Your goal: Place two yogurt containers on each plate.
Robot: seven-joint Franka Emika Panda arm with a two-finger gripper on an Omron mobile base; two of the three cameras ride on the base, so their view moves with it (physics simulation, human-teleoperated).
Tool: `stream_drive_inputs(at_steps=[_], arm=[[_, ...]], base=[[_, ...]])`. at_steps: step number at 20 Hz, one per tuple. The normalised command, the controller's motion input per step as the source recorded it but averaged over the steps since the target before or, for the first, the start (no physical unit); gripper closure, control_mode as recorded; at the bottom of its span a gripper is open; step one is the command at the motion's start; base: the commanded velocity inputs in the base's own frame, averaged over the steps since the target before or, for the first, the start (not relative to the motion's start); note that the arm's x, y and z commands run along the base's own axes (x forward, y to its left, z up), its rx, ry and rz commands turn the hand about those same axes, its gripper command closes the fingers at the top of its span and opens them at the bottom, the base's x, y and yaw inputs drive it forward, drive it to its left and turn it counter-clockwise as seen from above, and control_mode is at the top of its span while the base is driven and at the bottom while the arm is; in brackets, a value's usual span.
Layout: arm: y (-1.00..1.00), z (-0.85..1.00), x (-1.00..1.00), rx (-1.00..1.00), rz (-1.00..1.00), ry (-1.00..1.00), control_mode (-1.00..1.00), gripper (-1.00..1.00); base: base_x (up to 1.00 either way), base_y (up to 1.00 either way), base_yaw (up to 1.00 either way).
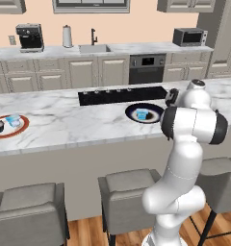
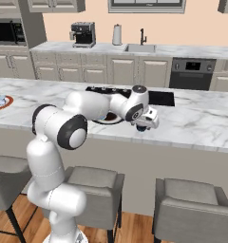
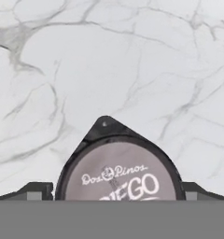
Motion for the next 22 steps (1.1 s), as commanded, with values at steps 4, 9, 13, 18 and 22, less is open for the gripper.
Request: stream_drive_inputs(at_steps=[4, 9, 13, 18, 22], arm=[[0.06, -0.03, 0.12, 0.00, 0.00, 0.00, -1.00, 1.00], [0.23, 0.19, -0.07, 0.03, 0.00, -0.01, -1.00, 1.00], [0.65, 0.36, -0.01, 0.00, 0.00, -0.03, -1.00, 1.00], [0.76, 0.12, 0.28, 0.00, 0.00, 0.00, -1.00, 1.00], [0.46, 0.00, 0.55, 0.02, 0.00, 0.00, -1.00, 1.00]], base=[[0.00, 0.00, 0.00], [0.00, 0.00, 0.00], [0.00, 0.00, 0.00], [0.00, 0.00, 0.00], [0.00, 0.00, 0.00]])
